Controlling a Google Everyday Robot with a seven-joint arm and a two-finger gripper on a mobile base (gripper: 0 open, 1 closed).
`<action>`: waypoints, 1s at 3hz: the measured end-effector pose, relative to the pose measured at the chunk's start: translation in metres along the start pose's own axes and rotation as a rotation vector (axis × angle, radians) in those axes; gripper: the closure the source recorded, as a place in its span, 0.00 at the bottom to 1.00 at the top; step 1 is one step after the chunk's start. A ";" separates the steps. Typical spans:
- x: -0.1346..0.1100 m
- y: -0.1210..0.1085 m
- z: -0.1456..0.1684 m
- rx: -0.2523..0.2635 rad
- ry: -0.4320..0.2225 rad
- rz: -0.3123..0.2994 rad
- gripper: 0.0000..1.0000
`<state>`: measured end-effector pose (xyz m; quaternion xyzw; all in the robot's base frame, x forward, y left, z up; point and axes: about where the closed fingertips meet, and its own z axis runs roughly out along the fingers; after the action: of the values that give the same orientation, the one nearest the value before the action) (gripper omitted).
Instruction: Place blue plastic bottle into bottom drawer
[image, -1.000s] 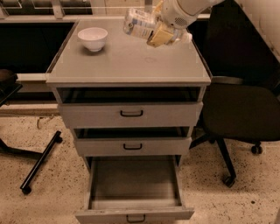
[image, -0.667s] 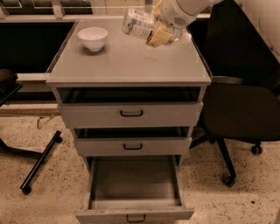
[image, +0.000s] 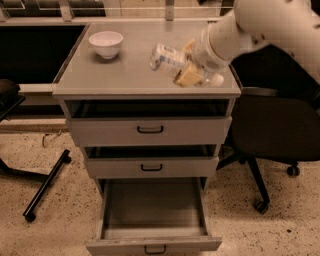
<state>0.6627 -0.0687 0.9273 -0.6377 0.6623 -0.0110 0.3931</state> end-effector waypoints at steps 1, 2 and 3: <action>0.043 0.066 0.023 -0.076 0.014 0.073 1.00; 0.043 0.066 0.023 -0.076 0.014 0.073 1.00; 0.061 0.088 0.046 -0.071 0.006 0.108 1.00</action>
Offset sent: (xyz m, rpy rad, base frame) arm -0.0264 -0.0106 -0.0500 0.0234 0.0691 -0.0173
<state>0.6217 -0.0815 0.8193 -0.6144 0.6971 0.0317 0.3683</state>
